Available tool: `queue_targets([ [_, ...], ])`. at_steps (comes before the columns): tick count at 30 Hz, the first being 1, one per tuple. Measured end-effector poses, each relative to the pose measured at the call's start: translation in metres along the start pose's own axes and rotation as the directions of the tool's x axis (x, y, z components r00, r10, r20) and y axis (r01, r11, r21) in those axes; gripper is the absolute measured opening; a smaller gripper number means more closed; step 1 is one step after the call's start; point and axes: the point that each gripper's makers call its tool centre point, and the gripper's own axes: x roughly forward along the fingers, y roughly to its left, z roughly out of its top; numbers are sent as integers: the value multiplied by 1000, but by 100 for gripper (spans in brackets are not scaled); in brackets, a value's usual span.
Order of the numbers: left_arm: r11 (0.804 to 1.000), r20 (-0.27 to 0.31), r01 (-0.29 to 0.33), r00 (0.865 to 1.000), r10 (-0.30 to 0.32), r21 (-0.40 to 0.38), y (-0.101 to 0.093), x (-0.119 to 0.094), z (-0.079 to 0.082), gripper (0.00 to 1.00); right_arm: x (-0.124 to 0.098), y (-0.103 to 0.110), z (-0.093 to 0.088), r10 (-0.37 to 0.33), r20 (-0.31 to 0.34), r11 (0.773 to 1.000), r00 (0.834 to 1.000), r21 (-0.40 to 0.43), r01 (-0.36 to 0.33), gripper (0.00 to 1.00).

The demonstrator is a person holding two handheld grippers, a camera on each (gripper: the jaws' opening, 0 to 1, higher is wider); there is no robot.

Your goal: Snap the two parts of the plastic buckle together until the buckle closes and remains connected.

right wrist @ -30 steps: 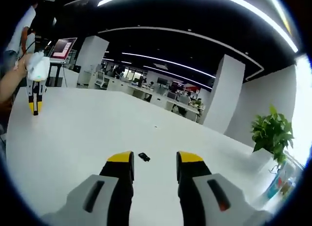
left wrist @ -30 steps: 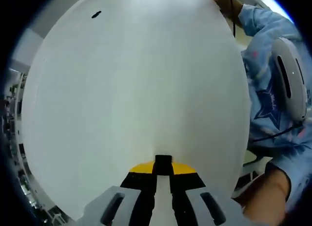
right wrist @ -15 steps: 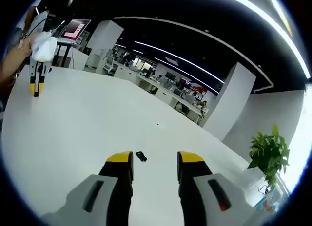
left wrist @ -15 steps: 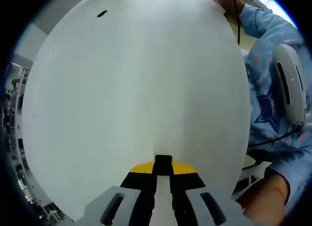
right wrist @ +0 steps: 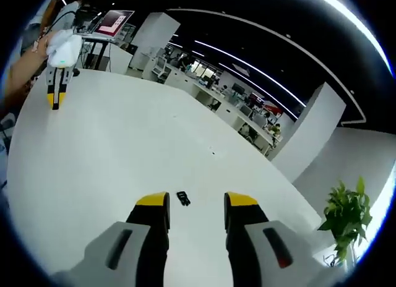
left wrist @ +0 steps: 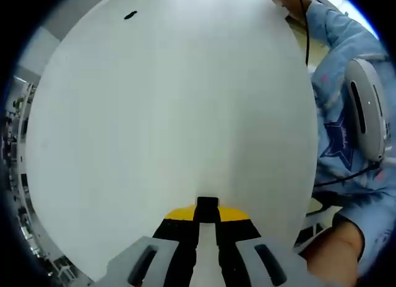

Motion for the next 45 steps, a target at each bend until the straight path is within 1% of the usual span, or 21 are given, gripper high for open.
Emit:
queue_targets([
  [2,1000,-1,4,1000,-4,-5,0,0,0,9,5,2,-6,34,-53,998,998,-45,-36,35],
  [5,1000,-2,9,1000,-9,-11,0,0,0,9,15,8,-6,99,-68,994,993,-50,-102,34],
  [7,1000,-7,11,1000,-11,-11,0,0,0,9,22,10,-10,136,-97,986,986,-88,-144,34],
  [10,1000,-28,7,1000,-7,-13,-1,1,1,9,36,16,-21,212,-158,968,964,-99,-229,33],
  [12,1000,-42,3,999,-3,-8,-1,1,1,9,46,14,-23,228,-160,967,960,-81,-243,32],
  [15,1000,-53,1,999,-1,-5,0,0,1,9,59,11,-37,256,-217,954,942,-98,-283,32],
  [17,1000,-58,0,998,-1,-12,0,0,1,9,66,10,-39,281,-216,951,935,-69,-302,32],
  [20,1000,-68,-1,998,1,-2,0,0,1,9,75,10,-44,300,-253,937,920,-100,-333,32],
  [23,1000,-76,1,997,-1,-4,0,0,1,9,87,15,-44,350,-283,914,893,-108,-392,31],
  [25,1000,-77,1,997,-1,-3,0,0,1,9,93,20,-48,391,-320,890,863,-108,-444,30],
  [27,1000,-77,1,997,-1,-2,0,0,1,9,103,19,-49,390,-336,886,857,-116,-449,28],
  [29,1000,-75,3,997,-3,-3,0,0,1,9,110,20,-50,408,-351,878,843,-103,-468,28],
  [30,1000,-73,4,997,-4,-3,0,-1,0,9,111,25,-49,434,-355,863,828,-101,-495,27],
  [32,1000,-72,6,997,-7,-4,0,-1,0,9,115,28,-48,446,-363,856,818,-96,-508,27],
  [34,1000,-72,9,997,-10,-3,1,-1,1,9,117,31,-51,467,-389,840,794,-87,-536,26],
  [37,1000,-71,13,997,-13,-3,1,-1,1,9,120,36,-56,504,-415,818,757,-52,-573,25],
  [39,1000,-70,14,997,-14,-1,1,-1,0,9,122,37,-60,516,-426,815,743,-23,-579,23],
  [40,1000,-68,14,998,-14,0,0,-1,1,9,120,41,-62,537,-434,804,723,6,-594,21],
  [42,1000,-66,15,998,-15,-1,0,-1,1,9,124,39,-63,553,-435,797,711,25,-604,20],
  [44,1000,-64,18,998,-18,0,1,-1,1,9,125,40,-62,564,-427,795,707,49,-604,20],
  [45,1000,-64,19,998,-19,0,1,-1,1,9,124,42,-65,578,-439,787,688,76,-612,20],
])
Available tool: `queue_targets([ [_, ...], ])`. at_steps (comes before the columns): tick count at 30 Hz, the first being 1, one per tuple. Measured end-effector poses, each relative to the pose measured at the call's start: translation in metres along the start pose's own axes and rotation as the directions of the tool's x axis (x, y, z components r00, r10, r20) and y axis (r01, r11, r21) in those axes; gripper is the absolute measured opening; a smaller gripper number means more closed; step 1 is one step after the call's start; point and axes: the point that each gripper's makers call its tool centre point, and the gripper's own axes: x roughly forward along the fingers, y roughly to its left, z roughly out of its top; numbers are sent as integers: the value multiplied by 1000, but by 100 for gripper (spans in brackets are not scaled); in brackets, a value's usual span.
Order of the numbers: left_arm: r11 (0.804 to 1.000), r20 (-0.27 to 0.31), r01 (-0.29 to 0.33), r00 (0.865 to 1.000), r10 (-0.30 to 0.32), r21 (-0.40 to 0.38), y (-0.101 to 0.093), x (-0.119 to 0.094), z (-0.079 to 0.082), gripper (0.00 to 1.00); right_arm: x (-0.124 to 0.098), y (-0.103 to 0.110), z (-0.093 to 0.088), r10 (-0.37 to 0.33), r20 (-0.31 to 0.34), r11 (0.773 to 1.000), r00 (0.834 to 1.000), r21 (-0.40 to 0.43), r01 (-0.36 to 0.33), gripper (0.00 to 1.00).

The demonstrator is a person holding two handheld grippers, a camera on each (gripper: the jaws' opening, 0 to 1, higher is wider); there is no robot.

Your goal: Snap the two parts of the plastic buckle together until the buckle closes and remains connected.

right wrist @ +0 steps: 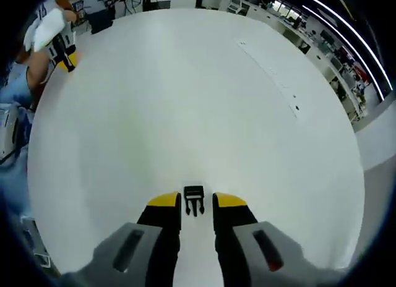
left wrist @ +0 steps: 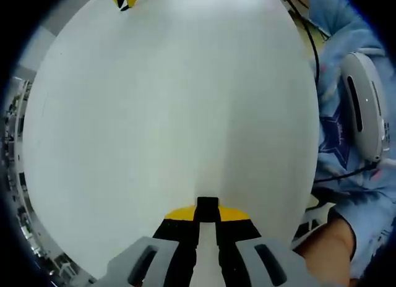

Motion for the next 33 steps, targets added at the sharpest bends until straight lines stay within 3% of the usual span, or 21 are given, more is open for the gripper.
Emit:
queue_targets([
  [8,1000,-6,3,1000,-3,4,0,0,1,9,3,7,-1,90,8,993,996,74,-91,19],
  [20,1000,-10,12,1000,-12,0,1,0,1,9,2,2,1,85,38,990,996,109,-89,12],
  [33,1000,-21,13,1000,-14,-18,0,-1,1,9,-2,12,2,91,37,994,995,58,-93,12],
])
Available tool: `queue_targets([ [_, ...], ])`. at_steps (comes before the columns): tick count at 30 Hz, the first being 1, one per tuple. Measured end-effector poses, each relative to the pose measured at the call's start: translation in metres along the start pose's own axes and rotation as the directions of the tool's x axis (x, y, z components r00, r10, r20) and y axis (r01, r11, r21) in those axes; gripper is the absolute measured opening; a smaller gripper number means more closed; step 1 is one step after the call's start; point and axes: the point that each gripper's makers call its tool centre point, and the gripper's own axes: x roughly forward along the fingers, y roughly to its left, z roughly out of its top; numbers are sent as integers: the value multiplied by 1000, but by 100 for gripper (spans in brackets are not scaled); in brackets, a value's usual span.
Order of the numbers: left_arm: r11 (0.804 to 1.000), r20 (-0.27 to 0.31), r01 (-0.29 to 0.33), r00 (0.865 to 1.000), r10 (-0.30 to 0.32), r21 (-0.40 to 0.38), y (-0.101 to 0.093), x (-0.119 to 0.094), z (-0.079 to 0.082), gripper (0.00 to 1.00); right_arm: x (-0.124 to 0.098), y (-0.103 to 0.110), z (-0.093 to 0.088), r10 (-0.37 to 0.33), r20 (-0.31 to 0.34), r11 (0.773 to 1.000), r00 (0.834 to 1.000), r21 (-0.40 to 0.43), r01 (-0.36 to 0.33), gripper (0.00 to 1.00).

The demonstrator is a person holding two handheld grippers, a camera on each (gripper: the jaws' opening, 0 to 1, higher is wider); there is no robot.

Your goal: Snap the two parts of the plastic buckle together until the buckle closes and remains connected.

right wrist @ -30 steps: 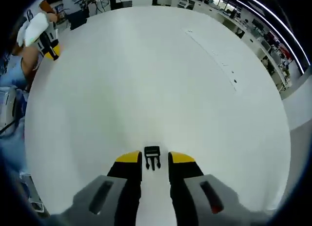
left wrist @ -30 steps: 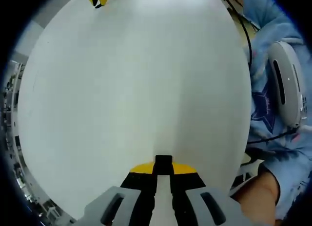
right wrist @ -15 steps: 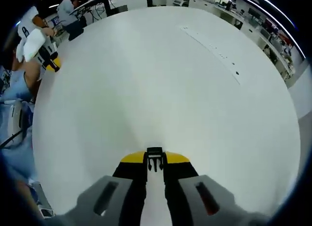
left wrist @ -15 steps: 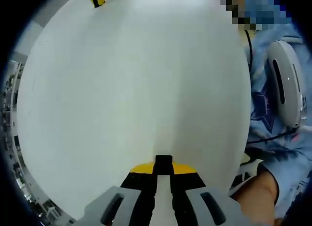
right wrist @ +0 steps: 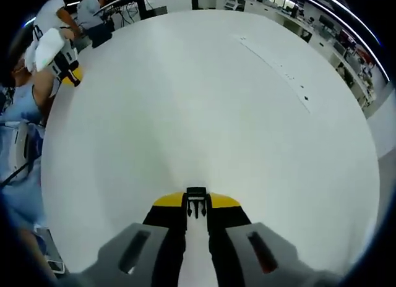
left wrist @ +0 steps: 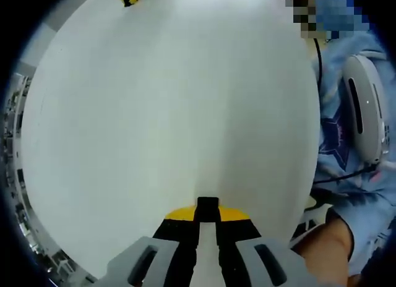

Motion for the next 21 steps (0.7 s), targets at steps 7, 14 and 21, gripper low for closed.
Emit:
queue_targets([
  [7,1000,-7,-1,1000,1,-4,-1,0,0,9,-1,16,0,18,-16,998,1000,-57,-19,12],
  [14,1000,-5,-9,1000,9,-13,0,-1,-1,9,-1,37,0,35,-39,991,999,-126,-40,12],
  [21,1000,-14,-7,1000,7,-18,3,-1,-2,9,-2,62,-1,63,-57,976,996,-206,-73,12],
])
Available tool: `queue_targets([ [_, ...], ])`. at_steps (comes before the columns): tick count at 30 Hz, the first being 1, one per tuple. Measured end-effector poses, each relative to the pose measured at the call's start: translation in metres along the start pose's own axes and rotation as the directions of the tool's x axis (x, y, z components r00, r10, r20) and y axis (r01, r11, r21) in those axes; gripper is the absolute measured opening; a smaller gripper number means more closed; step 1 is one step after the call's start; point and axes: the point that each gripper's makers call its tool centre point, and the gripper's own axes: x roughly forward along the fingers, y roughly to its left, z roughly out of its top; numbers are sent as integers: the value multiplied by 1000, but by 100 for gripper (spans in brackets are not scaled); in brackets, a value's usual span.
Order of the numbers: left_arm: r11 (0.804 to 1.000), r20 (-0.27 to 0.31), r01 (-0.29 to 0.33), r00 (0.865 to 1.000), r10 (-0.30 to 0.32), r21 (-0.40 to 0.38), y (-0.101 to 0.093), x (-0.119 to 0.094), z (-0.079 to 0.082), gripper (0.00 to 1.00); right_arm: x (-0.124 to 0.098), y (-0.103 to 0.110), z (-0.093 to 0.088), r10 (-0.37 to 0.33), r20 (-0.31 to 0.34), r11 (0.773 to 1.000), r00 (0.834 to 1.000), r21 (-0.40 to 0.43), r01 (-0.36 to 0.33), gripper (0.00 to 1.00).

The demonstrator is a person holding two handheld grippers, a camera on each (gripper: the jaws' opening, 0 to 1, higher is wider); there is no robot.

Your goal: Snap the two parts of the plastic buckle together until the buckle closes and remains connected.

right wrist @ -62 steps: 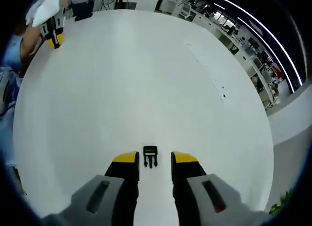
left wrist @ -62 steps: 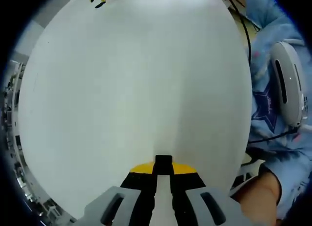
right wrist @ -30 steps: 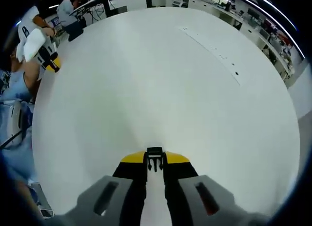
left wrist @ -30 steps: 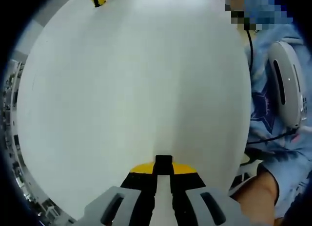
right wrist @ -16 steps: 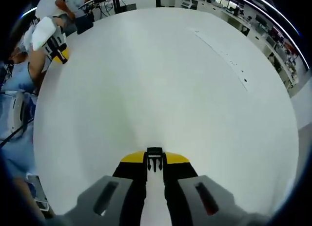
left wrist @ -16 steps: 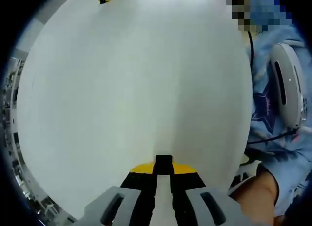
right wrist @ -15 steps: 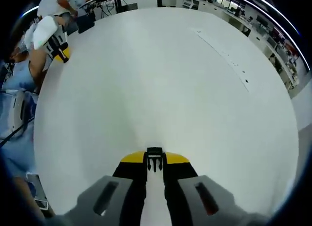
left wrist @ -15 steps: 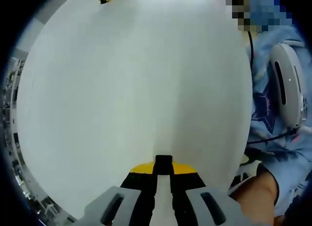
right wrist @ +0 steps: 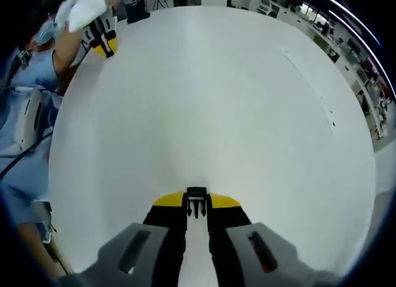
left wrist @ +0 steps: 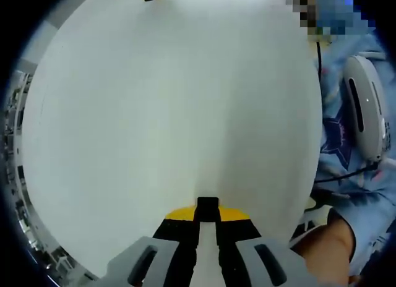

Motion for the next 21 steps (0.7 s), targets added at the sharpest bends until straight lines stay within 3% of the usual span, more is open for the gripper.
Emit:
queue_targets([
  [12,1000,22,11,1000,-11,-11,4,-1,2,9,1,29,5,42,-15,991,999,-128,-43,12],
  [21,1000,20,9,1000,-9,-12,5,-1,3,9,3,58,9,83,-63,968,995,-232,-96,12],
])
